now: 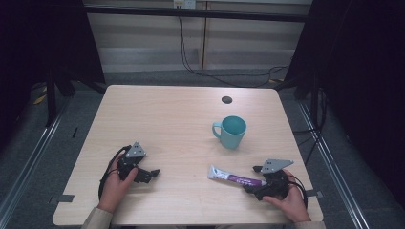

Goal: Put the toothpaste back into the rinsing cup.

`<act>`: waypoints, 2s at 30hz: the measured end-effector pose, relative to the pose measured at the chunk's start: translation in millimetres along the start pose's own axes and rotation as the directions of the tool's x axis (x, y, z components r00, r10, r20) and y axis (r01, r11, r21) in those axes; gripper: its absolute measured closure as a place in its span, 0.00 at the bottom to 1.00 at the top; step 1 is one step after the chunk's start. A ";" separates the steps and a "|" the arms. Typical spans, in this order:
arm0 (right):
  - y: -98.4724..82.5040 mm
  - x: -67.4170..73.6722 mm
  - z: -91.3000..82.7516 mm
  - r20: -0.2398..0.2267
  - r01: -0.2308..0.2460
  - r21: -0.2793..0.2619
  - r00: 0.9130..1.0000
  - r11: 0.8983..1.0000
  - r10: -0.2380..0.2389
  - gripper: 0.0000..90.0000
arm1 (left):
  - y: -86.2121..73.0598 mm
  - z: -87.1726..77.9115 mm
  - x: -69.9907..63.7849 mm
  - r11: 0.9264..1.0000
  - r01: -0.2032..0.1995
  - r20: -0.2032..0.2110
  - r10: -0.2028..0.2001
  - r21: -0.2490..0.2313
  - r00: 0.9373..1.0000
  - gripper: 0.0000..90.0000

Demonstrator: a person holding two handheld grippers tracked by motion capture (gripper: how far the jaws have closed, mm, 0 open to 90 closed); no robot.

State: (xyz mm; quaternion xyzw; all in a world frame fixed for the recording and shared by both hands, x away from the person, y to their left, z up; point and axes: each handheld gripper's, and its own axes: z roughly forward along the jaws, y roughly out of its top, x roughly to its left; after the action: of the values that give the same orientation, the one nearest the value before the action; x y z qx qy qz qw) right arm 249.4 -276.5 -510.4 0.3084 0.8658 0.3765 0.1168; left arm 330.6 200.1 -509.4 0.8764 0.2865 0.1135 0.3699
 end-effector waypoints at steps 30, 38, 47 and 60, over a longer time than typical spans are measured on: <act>68.4 9.4 12.6 -0.062 0.106 0.361 0.994 0.926 -0.090 0.26 | 0.0 0.0 0.1 1.000 0.000 0.001 0.000 0.000 1.000 0.09; 81.5 13.0 22.6 -0.088 0.142 0.402 0.989 0.905 -0.116 0.29 | 0.0 0.1 0.0 1.000 0.001 0.001 -0.001 -0.001 1.000 0.09; 96.9 19.2 34.8 -0.126 0.196 0.438 0.980 0.877 -0.155 0.35 | 0.0 0.1 0.1 1.000 0.000 0.001 0.000 -0.001 1.000 0.09; 111.1 26.5 57.9 -0.173 0.257 0.492 0.965 0.832 -0.197 0.48 | -0.1 0.1 0.2 1.000 0.000 0.001 0.000 -0.001 1.000 0.09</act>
State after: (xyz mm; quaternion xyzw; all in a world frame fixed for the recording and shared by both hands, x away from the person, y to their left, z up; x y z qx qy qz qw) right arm 303.3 -167.9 -469.1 0.2010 0.9700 0.1343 0.0250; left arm 330.7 200.2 -509.6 0.8762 0.2864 0.1130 0.3707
